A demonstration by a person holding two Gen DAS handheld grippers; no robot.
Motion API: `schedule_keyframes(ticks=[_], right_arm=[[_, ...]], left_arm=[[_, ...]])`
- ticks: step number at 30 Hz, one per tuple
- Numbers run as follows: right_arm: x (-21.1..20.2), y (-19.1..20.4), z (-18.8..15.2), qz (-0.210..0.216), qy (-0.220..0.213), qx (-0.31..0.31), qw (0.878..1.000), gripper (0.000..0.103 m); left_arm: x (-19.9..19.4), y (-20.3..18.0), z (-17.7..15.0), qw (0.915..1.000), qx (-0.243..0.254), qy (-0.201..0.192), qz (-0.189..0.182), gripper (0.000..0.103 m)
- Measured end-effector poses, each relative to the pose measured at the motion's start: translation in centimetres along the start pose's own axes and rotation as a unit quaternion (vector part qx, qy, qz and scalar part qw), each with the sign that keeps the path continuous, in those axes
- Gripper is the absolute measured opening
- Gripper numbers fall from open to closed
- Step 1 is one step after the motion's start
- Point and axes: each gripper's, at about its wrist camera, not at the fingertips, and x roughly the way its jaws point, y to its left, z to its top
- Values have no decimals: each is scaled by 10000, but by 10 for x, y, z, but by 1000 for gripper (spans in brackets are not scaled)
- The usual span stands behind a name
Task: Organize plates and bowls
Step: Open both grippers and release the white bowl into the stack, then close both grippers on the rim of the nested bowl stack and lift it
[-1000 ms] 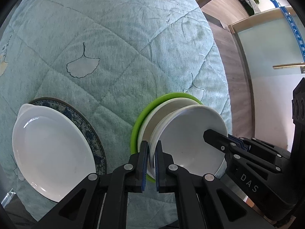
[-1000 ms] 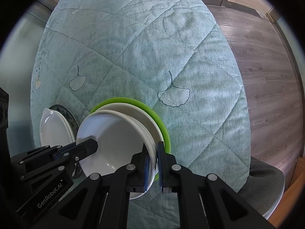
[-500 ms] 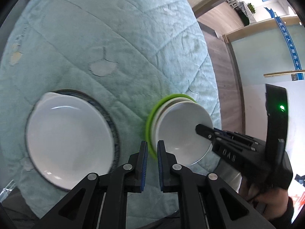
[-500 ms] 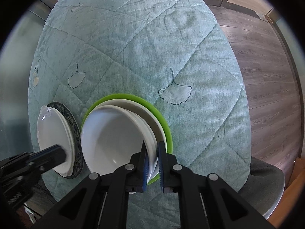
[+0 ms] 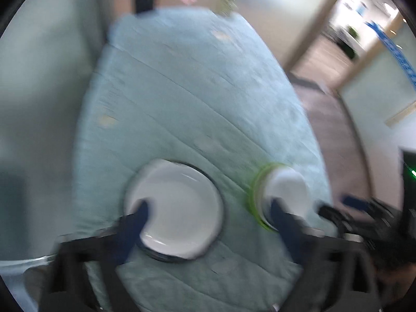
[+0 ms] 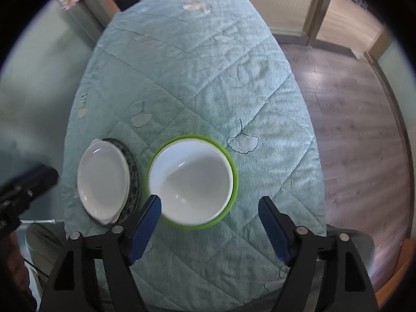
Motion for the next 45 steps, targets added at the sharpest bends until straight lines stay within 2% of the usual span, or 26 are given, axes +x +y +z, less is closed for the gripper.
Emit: schedule_keyframes(ticks=[2,5,6,7,8,9,10,11,12,13,14,15,16,18,23,26,30,34,39,41,42,45], right_arm=[[-12,2,-7,-20,-158,-104,9998,79],[-24,6,-20,68,-306,-210,9993,79],[-25,5,-22,92,-324,-229,9992,79],[-26,5,-25,124,-352,-229,9990,79],[-28,6,-27,141,-359,-219,9990,69],[-29,5,-29,115,-378,-199,9990,55],[-30,4,-30,43,-368,-180,9992,25],[-28,3,-30,-20,-316,-147,9994,21],[-27,0,-30,18,-276,-101,9996,21],[-28,-4,-29,196,-301,-3,9994,23],[-29,-6,-29,320,-347,52,9989,45],[-31,-9,-29,383,-408,100,9984,67],[-32,-12,-29,432,-504,144,9977,100],[-34,-15,-29,446,-645,179,9968,102],[-19,-28,-20,458,-394,214,9979,102],[-3,-41,-15,567,-131,327,9978,102],[16,-53,-9,682,152,414,9967,102],[38,-62,-2,819,535,483,9940,102],[56,-69,7,849,730,538,9923,101],[63,-69,10,838,836,539,9915,92],[67,-68,11,803,886,522,9915,92],[74,-67,16,773,953,518,9911,90]], left_arm=[[-14,0,-4,9995,32,-308,-50,101],[-25,-3,-12,9990,149,-409,-79,97],[-26,-6,-14,9988,246,-421,-87,85],[-29,-10,-17,9986,335,-412,-86,62],[-29,-13,-20,9982,470,-358,-81,48],[-29,-17,-22,9981,528,-310,-73,27],[-30,-19,-25,9979,559,-319,-68,24],[-34,-21,-29,9975,583,-376,-97,24],[-36,-23,-31,9972,621,-411,-120,24],[-38,-26,-33,9967,657,-459,-126,35],[-39,-29,-34,9966,659,-477,-114,48],[-38,-32,-35,9968,639,-477,-87,84],[-39,-32,-35,9969,578,-528,-72,100],[-41,-31,-34,9965,466,-641,-264,100],[-11,-26,-17,9958,174,102,-898,100],[19,-31,-5,9896,75,611,-1303,98],[55,-51,9,9810,203,1007,-1648,96],[99,-74,15,9766,553,1434,-1501,78],[144,-85,12,9695,696,1855,-1445,76],[158,-85,12,9679,677,2005,-1354,68],[166,-85,12,9650,653,2123,-1397,63],[181,-85,10,9600,604,2299,-1477,58]])
